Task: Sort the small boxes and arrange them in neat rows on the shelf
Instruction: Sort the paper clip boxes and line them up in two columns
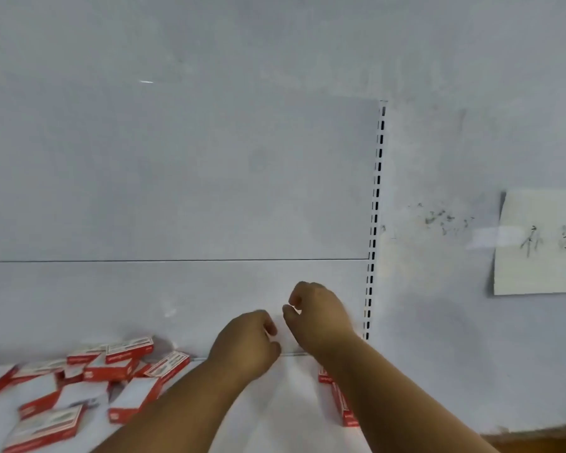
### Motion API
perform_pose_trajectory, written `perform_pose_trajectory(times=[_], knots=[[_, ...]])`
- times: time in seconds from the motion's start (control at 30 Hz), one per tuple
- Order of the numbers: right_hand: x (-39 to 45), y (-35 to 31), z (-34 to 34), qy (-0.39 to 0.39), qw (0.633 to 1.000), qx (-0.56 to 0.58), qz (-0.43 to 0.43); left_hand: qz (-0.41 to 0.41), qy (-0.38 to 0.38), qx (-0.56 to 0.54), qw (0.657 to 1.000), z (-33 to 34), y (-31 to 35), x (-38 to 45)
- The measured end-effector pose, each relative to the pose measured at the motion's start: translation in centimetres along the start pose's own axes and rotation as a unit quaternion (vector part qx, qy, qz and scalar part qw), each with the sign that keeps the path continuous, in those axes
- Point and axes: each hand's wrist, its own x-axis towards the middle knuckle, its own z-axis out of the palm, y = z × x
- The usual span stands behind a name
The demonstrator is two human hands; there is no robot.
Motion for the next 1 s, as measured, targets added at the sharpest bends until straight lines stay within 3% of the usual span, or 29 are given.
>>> perform_pose_trajectory(times=[0.3,0.67,1.0], knots=[[-0.6,-15.1,8.5,-0.078,0.991,0.061,-0.095,-0.066,0.064,0.048,0.995,-10.1,-15.4,-3.3],[-0.8,-22.0,17.3,-0.204,0.979,-0.012,-0.01,-0.021,0.067,0.101,0.992,-12.6,-25.8,-1.9],[-2.1,-21.3,16.6,-0.119,0.991,0.052,0.022,-0.019,0.046,0.043,0.998,-12.0,-28.3,-1.2]])
